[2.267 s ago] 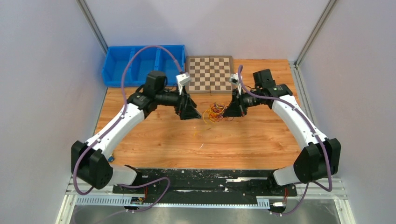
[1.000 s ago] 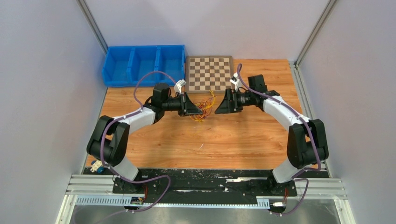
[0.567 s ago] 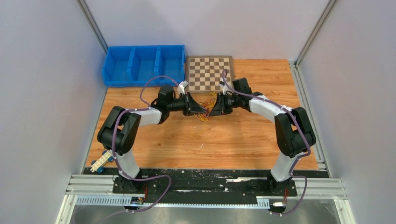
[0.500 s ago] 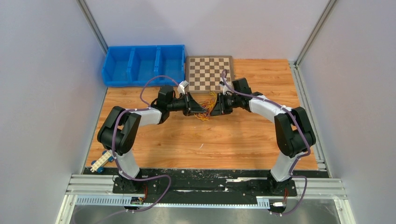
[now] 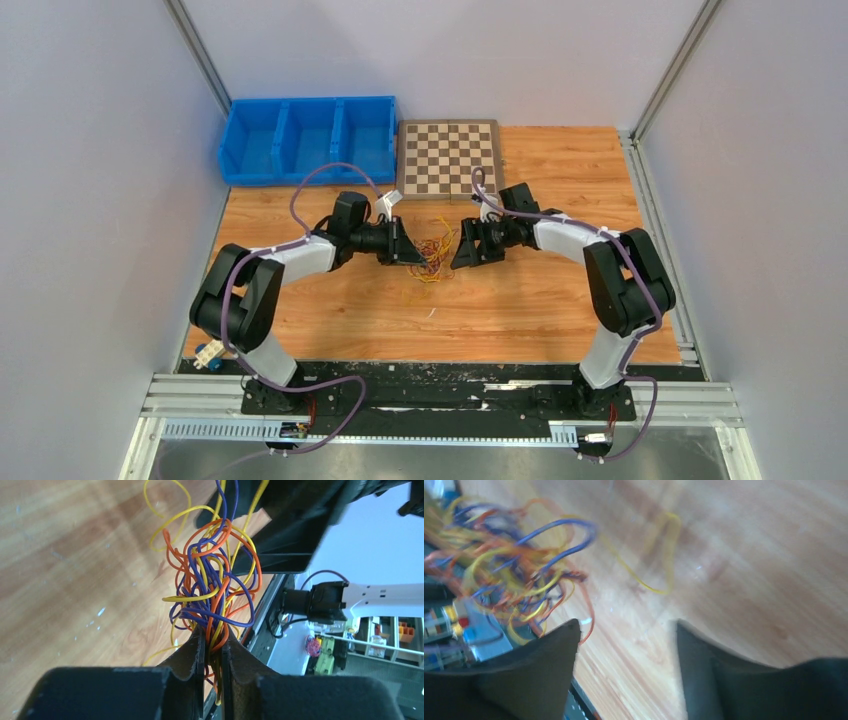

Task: Untangle the cables

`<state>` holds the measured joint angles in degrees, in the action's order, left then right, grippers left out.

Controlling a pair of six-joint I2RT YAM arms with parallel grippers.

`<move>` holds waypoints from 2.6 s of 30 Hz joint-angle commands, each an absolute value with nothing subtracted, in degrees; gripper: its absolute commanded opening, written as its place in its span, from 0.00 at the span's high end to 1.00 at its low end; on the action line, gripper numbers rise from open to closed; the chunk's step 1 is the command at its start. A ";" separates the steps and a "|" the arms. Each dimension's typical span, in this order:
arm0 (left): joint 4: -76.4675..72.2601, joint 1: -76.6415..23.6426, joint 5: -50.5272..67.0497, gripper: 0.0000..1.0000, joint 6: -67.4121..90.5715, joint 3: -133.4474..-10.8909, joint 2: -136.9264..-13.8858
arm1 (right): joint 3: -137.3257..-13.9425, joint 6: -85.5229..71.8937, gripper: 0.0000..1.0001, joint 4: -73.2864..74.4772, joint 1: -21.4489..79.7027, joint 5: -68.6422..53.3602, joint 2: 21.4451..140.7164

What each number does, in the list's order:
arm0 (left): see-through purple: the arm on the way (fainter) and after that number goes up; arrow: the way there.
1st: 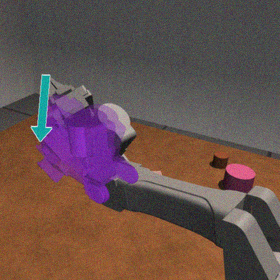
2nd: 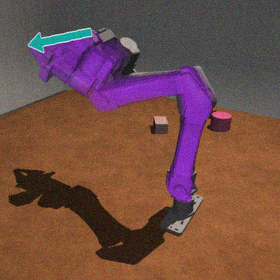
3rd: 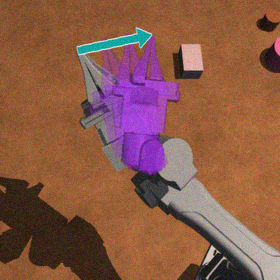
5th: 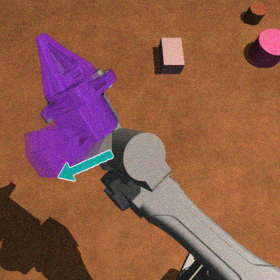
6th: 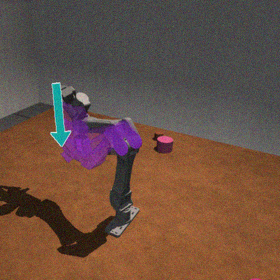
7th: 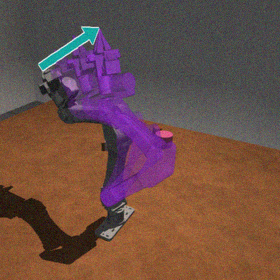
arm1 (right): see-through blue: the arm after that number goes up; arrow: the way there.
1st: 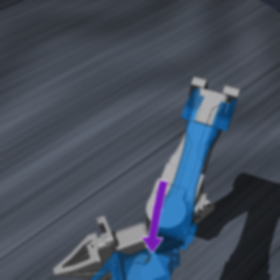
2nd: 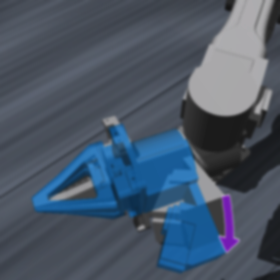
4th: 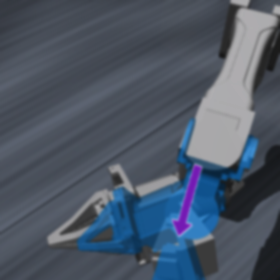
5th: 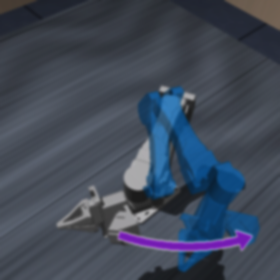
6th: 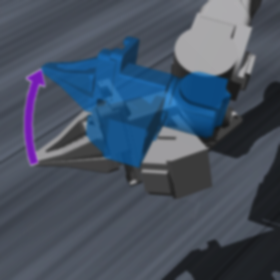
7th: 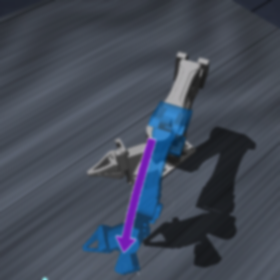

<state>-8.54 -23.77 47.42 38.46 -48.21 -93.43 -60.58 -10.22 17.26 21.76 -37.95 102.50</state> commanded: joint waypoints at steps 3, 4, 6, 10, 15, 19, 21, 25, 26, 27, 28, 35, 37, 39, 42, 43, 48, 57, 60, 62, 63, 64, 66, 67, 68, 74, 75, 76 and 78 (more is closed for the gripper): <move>-9.58 -23.57 51.09 0.95 33.96 -50.10 -99.55 | -59.89 -10.67 0.22 14.44 22.17 -46.24 100.12; -10.70 -23.61 51.87 0.96 34.68 -51.53 -101.90 | -60.59 -11.25 0.22 14.14 22.55 -45.51 101.04; -14.21 -23.87 54.31 0.97 37.28 -52.78 -104.41 | -62.14 -11.82 0.24 13.23 23.41 -43.15 103.11; -16.10 -24.64 54.87 0.93 40.06 -54.16 -107.02 | -66.44 -11.67 0.31 13.14 25.44 -35.27 109.46; -11.99 -24.49 53.06 0.79 39.06 -55.25 -107.93 | -71.19 -8.19 0.48 17.27 28.61 -19.72 115.81; -2.07 -23.23 43.49 0.65 33.61 -55.69 -104.02 | -72.39 -4.46 0.65 22.05 29.14 -13.16 118.72; 4.17 -23.24 34.59 0.55 28.33 -55.26 -100.23 | -70.80 -3.28 0.69 21.96 29.14 -11.85 118.10; 7.71 -23.90 23.93 0.45 26.45 -53.20 -96.22 | -68.53 -2.03 0.81 21.99 29.55 -11.05 117.39; 8.41 -24.87 21.67 0.44 26.01 -53.42 -96.56 | -68.14 -1.62 0.83 22.03 29.92 -10.77 117.28; 8.86 -25.58 20.68 0.43 24.94 -53.87 -97.02 | -67.64 -1.25 0.85 21.99 30.26 -10.23 117.15; 9.91 -27.05 18.49 0.43 24.55 -55.11 -98.19 | -67.19 -0.97 0.86 22.02 30.58 -9.76 116.98; 13.26 -33.36 11.71 0.39 24.27 -60.72 -104.30 | -65.84 -0.32 0.85 22.68 31.03 -8.48 116.19; 14.12 -33.96 8.95 0.42 25.00 -60.97 -105.33 | -66.07 0.49 0.99 24.10 31.04 -7.10 116.16; 16.24 -33.93 5.51 0.51 24.50 -61.60 -105.94 | -65.27 2.63 1.00 25.07 31.00 -4.12 115.49; 19.17 -32.01 2.37 0.71 22.64 -61.35 -104.47 | -62.19 5.87 1.00 25.57 30.01 0.97 112.99; 20.50 -30.72 2.19 0.75 21.85 -60.84 -102.98 | -61.19 7.08 1.00 25.75 29.33 2.43 111.99; 21.01 -24.18 11.59 1.00 19.61 -57.08 -94.82 | -57.09 12.55 1.00 25.97 24.45 5.88 108.06; 22.40 -17.81 17.57 1.00 13.76 -55.55 -83.98 | -55.22 21.24 1.00 26.79 12.46 6.91 104.85; 24.37 -13.83 17.79 1.00 12.20 -56.02 -81.90 | -55.21 25.30 1.00 26.88 7.15 7.32 103.94; 24.80 -10.73 18.31 1.00 11.28 -55.91 -80.12 | -54.97 27.83 1.00 26.89 3.61 7.61 103.52; 25.23 -9.58 18.43 1.00 10.51 -55.91 -79.20 | -54.87 29.22 1.00 26.81 1.89 7.76 103.46; 25.58 -7.23 18.58 1.00 10.05 -56.01 -78.89 | -54.85 30.45 1.00 26.81 -0.29 7.87 103.45; 26.63 -3.61 18.55 1.00 8.12 -56.35 -78.33 | -55.03 32.50 1.00 26.77 -4.24 7.99 103.61; 27.38 -2.55 18.59 1.00 6.62 -56.61 -78.23 | -55.24 33.53 1.00 26.71 -6.37 7.93 103.76; 27.75 -0.97 18.73 1.00 5.73 -56.74 -78.27 | -55.52 34.47 1.00 26.65 -7.70 8.03 103.94; 33.02 7.98 16.74 1.00 -3.33 -59.36 -79.68 | -57.28 38.06 1.00 26.48 -13.11 7.51 104.27; 34.05 8.82 16.59 1.00 -4.08 -59.91 -79.75 | -57.35 38.54 1.00 26.57 -13.70 7.17 104.08; 34.38 10.29 17.07 1.00 -5.39 -60.14 -79.73 | -57.40 38.89 1.00 26.80 -14.13 6.35 103.64; 35.76 11.01 22.24 1.00 -7.64 -60.94 -79.52 | -57.76 39.62 1.00 28.81 -14.57 1.44 102.39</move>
